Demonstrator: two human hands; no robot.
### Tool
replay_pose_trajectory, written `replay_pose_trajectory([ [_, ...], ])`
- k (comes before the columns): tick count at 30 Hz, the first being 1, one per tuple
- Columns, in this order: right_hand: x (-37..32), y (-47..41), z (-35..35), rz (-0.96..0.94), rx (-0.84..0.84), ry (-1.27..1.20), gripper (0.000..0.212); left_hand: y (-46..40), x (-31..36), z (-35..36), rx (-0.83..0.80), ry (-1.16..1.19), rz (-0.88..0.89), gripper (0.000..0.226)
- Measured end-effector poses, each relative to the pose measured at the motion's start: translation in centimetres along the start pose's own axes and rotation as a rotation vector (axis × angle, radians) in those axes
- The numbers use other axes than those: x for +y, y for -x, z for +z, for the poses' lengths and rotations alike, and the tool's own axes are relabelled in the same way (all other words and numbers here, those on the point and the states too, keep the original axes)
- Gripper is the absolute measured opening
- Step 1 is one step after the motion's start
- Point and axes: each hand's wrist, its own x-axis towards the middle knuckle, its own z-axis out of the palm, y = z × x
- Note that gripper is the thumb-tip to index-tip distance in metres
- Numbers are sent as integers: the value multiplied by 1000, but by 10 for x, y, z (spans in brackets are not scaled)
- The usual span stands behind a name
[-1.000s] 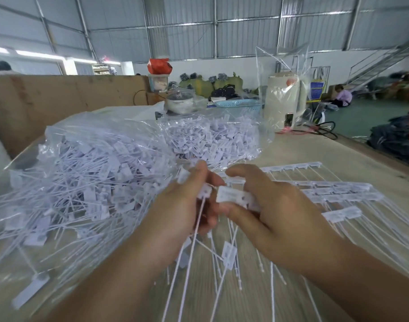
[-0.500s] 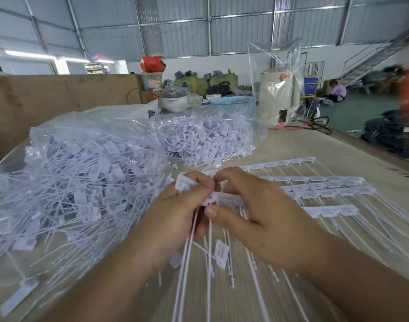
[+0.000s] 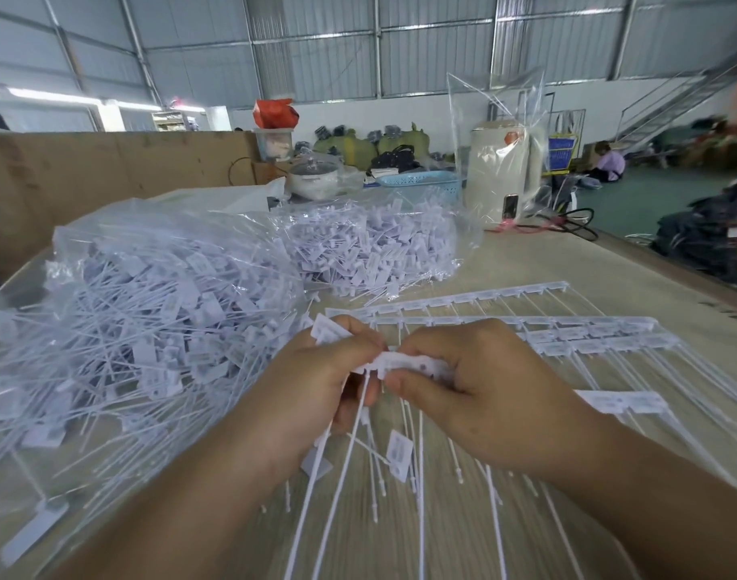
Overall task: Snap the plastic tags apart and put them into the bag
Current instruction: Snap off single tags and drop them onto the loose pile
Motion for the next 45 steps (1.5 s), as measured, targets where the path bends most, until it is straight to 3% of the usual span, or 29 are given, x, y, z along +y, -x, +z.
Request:
replay_pose_trajectory([
  [12, -12, 2, -2, -132, 15, 243, 27, -1, 1, -2, -18, 52, -86, 15],
  [15, -14, 4, 0, -167, 12, 355, 24, -4, -2, -1, 8, 81, -157, 33],
  [22, -11, 0, 1, -129, 24, 274, 27, -2, -1, 3, 26, 113, -124, 32],
  [25, -14, 3, 1, -115, 93, 236, 31, -5, 1, 0, 204, 117, -62, 33],
  [28, -19, 6, -3, -125, 185, 199, 33, -15, 4, -29, 448, 251, -134, 25],
  [31, -15, 5, -4, -52, 184, 127, 27, -16, 2, -36, 353, 229, -83, 30],
  [34, -10, 5, -2, -8, 141, 66, 19, -5, 0, -13, 184, -17, 69, 31],
  [37, -10, 5, -1, -28, 94, 10, 35, 5, 0, 3, 76, -14, 125, 33],
  [42, -9, 5, 5, -72, -9, -101, 39, 11, -3, 11, -10, 2, 122, 44],
  [45, -9, 5, 7, -52, 7, -132, 48, 8, -5, 8, -91, 9, 136, 35],
])
